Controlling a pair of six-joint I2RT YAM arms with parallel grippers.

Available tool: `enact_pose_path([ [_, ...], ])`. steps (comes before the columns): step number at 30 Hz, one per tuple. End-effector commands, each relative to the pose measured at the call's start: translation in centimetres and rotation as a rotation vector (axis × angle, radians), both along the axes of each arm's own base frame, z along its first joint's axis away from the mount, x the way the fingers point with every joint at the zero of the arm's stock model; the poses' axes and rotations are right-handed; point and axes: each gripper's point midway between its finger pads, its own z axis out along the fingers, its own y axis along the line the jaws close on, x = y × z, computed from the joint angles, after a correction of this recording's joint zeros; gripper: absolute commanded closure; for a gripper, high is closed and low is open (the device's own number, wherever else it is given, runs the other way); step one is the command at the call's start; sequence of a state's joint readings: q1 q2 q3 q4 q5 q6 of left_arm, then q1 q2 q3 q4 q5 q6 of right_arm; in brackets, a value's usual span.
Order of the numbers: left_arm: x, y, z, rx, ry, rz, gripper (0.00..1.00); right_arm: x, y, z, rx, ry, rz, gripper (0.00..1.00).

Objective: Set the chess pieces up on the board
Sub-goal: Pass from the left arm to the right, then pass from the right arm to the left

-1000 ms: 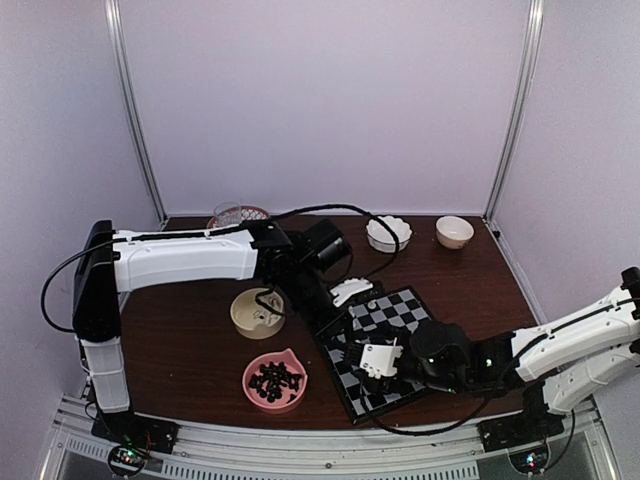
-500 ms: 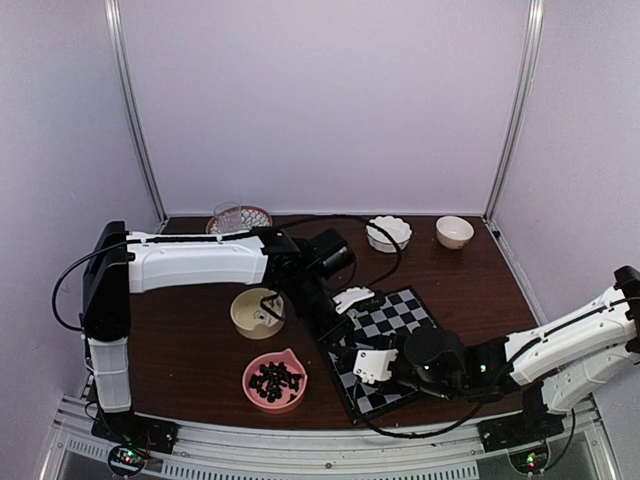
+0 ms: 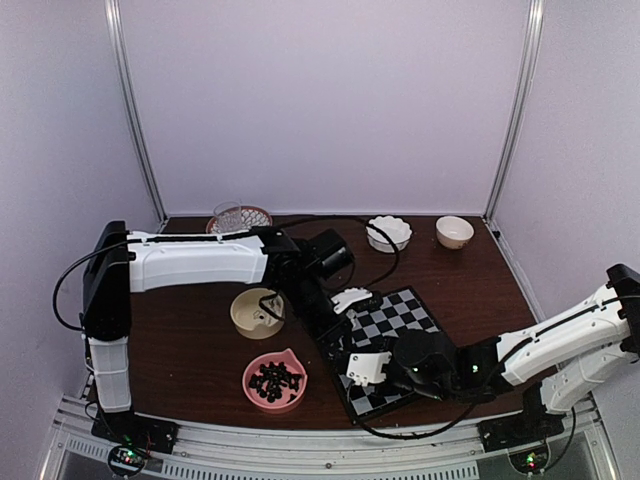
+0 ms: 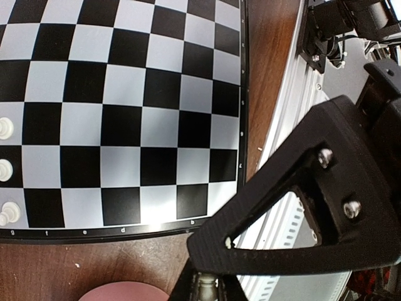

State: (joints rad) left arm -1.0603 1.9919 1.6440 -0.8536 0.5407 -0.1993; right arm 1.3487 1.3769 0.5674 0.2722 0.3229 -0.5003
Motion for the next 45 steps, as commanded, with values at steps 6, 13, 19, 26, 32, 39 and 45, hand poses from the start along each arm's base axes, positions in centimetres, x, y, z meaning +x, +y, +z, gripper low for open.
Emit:
enact_pose_path([
  [6,-0.1,-1.3,1.6,-0.109,-0.025,-0.009,0.86,0.5,0.4,1.3,0.047,-0.009,-0.044,0.93],
  [13,0.6,-1.2,2.7,-0.166,-0.095,0.023,0.71,0.7,0.0,1.9,0.093,-0.003,-0.067,0.96],
  [19,1.7,-0.7,4.1,-0.249,-0.131,0.073,0.63,0.9,-0.5,2.8,0.150,0.013,-0.086,0.98],
  [26,2.2,-0.1,4.8,-0.312,-0.152,0.109,0.62,1.3,-1.0,3.2,0.201,0.046,-0.104,0.98],
  [32,2.6,0.4,6.7,-0.469,-0.247,0.132,0.56,1.6,-1.4,4.1,0.283,0.104,-0.113,0.98],
  [39,3.3,2.2,10.7,-0.643,-0.451,0.175,0.53,1.5,-1.3,5.5,0.381,0.175,-0.098,0.98],
  [45,3.0,3.1,12.0,-0.777,-0.559,0.175,0.56,1.6,-1.1,6.7,0.465,0.229,-0.097,0.98],
])
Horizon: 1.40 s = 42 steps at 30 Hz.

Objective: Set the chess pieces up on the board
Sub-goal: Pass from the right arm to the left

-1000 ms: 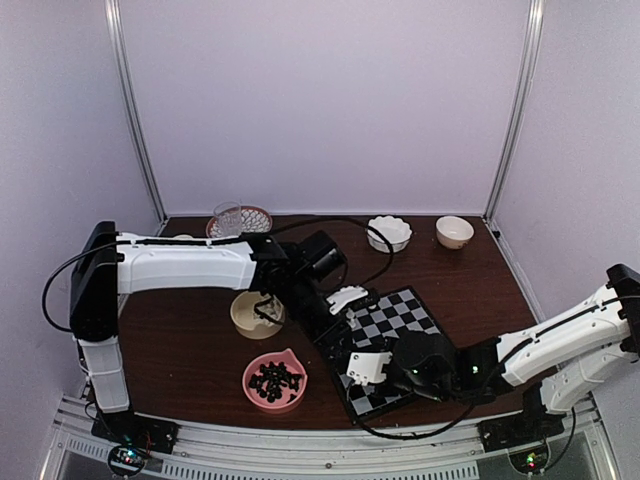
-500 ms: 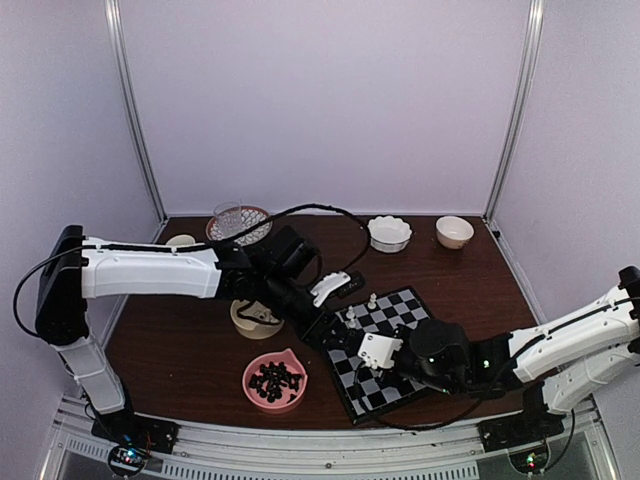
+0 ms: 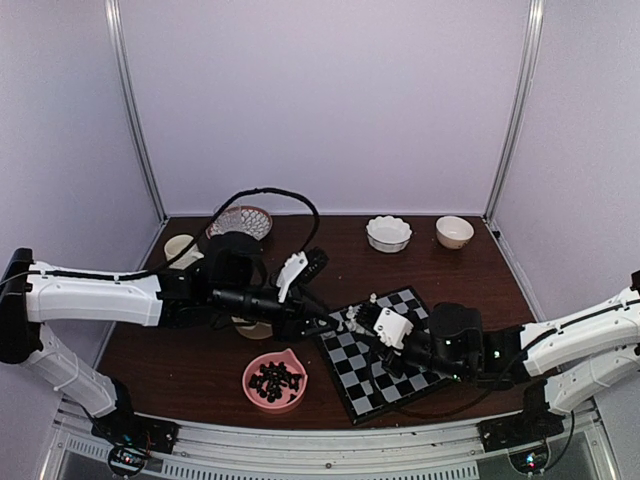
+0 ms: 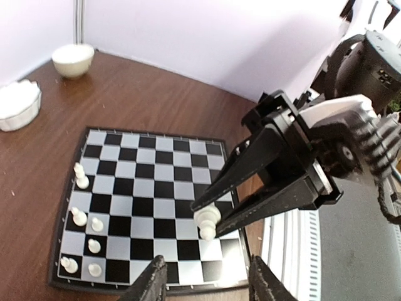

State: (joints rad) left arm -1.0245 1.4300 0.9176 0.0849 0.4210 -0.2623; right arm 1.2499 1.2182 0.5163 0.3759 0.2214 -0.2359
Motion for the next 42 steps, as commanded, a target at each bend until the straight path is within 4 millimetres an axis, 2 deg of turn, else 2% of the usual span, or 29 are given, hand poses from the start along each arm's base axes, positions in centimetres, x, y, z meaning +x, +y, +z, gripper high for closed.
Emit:
enact_pose_path([
  [1,1.1,-0.3,2.7,-0.155,-0.151,0.031,0.56,-0.2,0.1,1.3,0.105,0.055,0.012,0.98],
  [7,2.0,-1.3,1.8,-0.138,-0.124,0.051,0.56,-0.1,0.1,1.7,0.135,0.069,0.012,0.98],
  [12,1.6,-2.3,1.6,-0.130,-0.124,0.029,0.56,-0.1,0.1,1.7,0.137,0.071,0.014,0.98],
  [22,1.3,-3.3,1.0,-0.109,-0.099,0.006,0.70,0.1,0.2,1.7,0.141,0.077,0.005,0.98],
  [30,1.1,-3.7,0.5,-0.091,-0.073,-0.012,0.74,0.2,0.1,1.7,0.142,0.075,-0.003,0.98],
  [34,0.9,-3.8,0.5,-0.092,-0.068,-0.023,0.83,0.2,0.0,1.7,0.145,0.074,-0.003,0.98],
  [42,0.9,-4.0,0.0,-0.075,-0.052,-0.030,0.90,0.3,-0.1,1.6,0.143,0.071,-0.008,0.98],
])
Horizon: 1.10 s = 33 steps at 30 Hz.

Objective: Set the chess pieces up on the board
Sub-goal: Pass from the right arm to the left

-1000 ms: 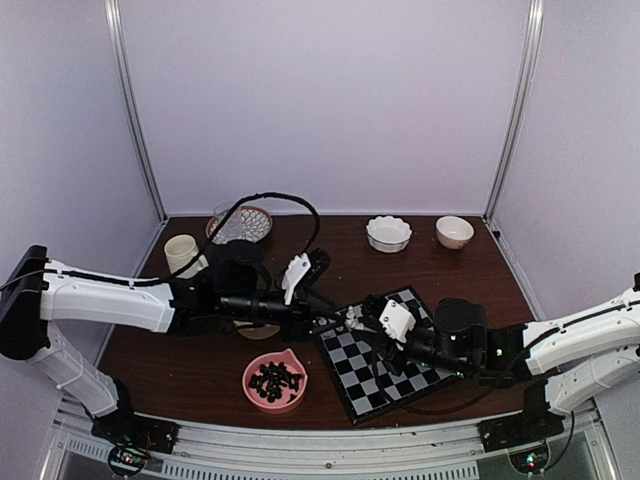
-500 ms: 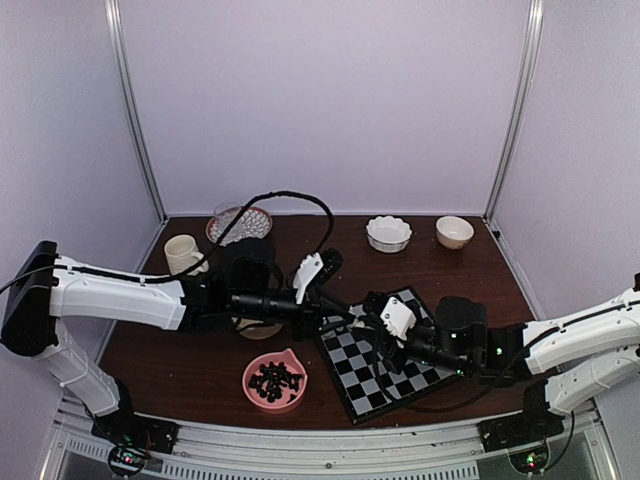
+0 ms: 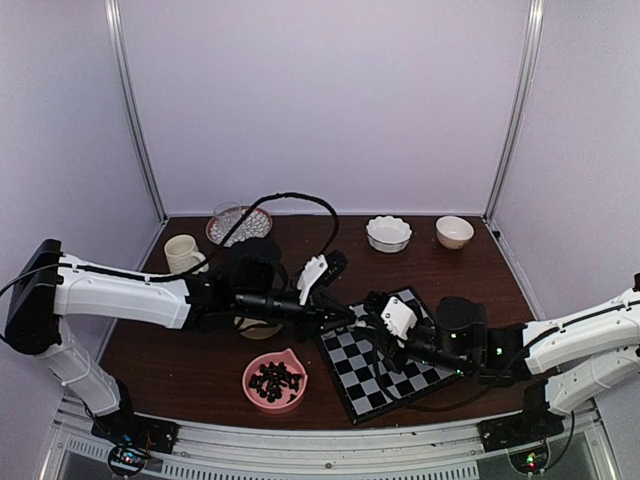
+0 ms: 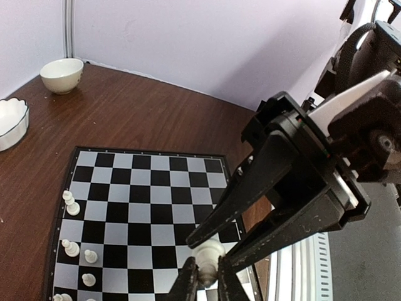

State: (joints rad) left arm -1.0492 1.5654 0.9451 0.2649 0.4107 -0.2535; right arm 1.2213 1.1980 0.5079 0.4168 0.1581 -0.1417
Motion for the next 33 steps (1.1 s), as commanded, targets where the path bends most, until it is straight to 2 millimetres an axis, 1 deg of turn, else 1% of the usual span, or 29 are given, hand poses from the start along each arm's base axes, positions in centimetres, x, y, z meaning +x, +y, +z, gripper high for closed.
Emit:
enact_pose_path([
  [1,0.1,-0.8,0.7,-0.013,-0.001,-0.013,0.90,0.2,-0.2,0.5,0.032,0.000,-0.016,0.98],
  [5,0.1,-0.9,0.6,-0.008,0.004,-0.018,0.91,0.3,-0.3,0.3,0.028,-0.001,-0.020,0.98],
  [7,0.1,-0.9,0.5,-0.004,0.005,-0.018,1.00,0.3,-0.3,0.4,0.029,-0.002,-0.018,0.98],
  [10,0.2,-0.9,0.4,0.005,0.006,-0.011,1.00,0.3,-0.4,0.3,0.025,-0.002,-0.020,0.97],
  [11,0.2,-0.9,0.4,0.006,0.007,-0.010,1.00,0.3,-0.4,0.2,0.022,-0.003,-0.020,0.95],
  [13,0.2,-0.9,0.3,0.009,0.010,-0.010,1.00,0.3,-0.4,0.2,0.019,-0.006,-0.023,0.87],
  [16,0.4,-0.8,0.1,0.023,0.015,0.001,1.00,0.3,-0.5,-0.1,0.009,-0.007,-0.022,0.81],
  [17,0.4,-0.7,0.0,0.031,0.015,0.002,1.00,0.3,-0.5,-0.3,0.003,-0.008,-0.022,0.78],
  [18,0.4,-0.7,-0.2,0.040,0.015,0.005,1.00,0.3,-0.5,-0.3,-0.002,-0.009,-0.020,0.71],
  [20,0.6,-0.5,-0.8,0.065,0.014,0.012,1.00,0.2,-0.6,-0.4,-0.006,-0.014,-0.016,0.50],
  [21,0.6,-0.5,-1.0,0.079,0.011,0.013,1.00,0.1,-0.8,-0.4,-0.007,-0.017,-0.013,0.42],
  [22,0.7,-0.5,-1.3,0.096,0.011,0.014,1.00,-0.1,-0.8,-0.3,-0.007,-0.019,-0.004,0.36],
  [24,0.9,-0.4,-2.2,0.140,0.016,0.018,1.00,-0.3,-1.1,-0.2,-0.005,-0.025,0.005,0.28],
  [27,1.1,-0.4,-3.6,0.211,0.031,0.019,1.00,-0.5,-2.0,0.3,0.002,-0.039,0.000,0.22],
  [31,1.3,-0.1,-5.9,0.320,0.062,0.023,1.00,-0.2,-3.7,0.9,0.021,-0.070,-0.044,0.20],
  [33,1.5,0.0,-6.7,0.358,0.066,0.029,1.00,0.4,-4.8,1.0,0.026,-0.079,-0.104,0.19],
])
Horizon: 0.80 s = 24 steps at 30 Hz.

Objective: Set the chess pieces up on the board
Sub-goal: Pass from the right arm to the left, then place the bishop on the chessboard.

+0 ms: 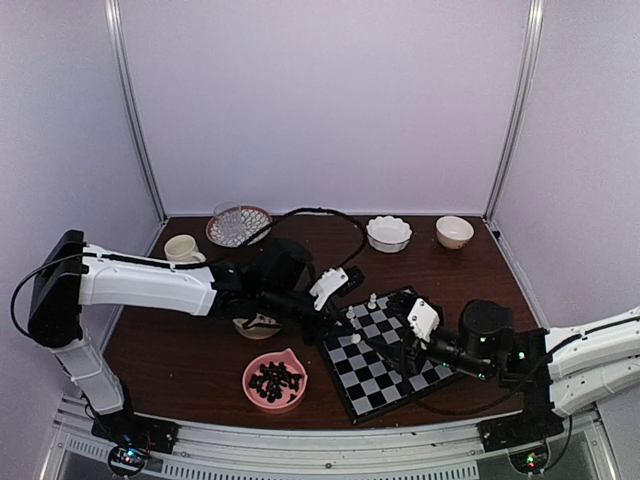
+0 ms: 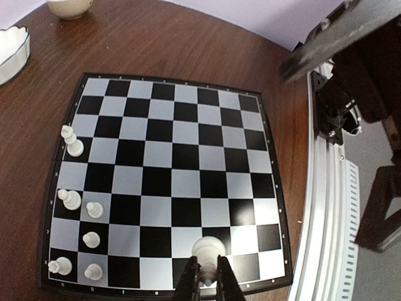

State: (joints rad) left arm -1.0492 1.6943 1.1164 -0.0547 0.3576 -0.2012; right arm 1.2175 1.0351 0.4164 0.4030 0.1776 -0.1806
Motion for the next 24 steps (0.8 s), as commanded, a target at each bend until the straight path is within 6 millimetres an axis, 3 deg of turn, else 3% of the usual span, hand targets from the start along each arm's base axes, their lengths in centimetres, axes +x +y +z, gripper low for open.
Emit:
enact_pose_path([
  [1,0.3,0.5,-2.0,0.118,0.001,0.001,1.00,1.4,-2.5,0.0,0.003,-0.027,-0.128,0.19],
  [6,0.2,0.9,-2.9,0.184,-0.040,-0.001,1.00,4.5,-5.8,-0.6,0.016,0.011,-0.351,0.18],
  [12,-0.4,0.4,-3.6,0.208,-0.061,-0.014,1.00,6.9,-7.8,-1.7,0.077,0.127,-0.443,0.18],
  [24,-1.3,-1.1,-6.6,0.329,-0.086,-0.047,1.00,7.7,-9.0,-2.0,0.118,0.168,-0.475,0.16],
])
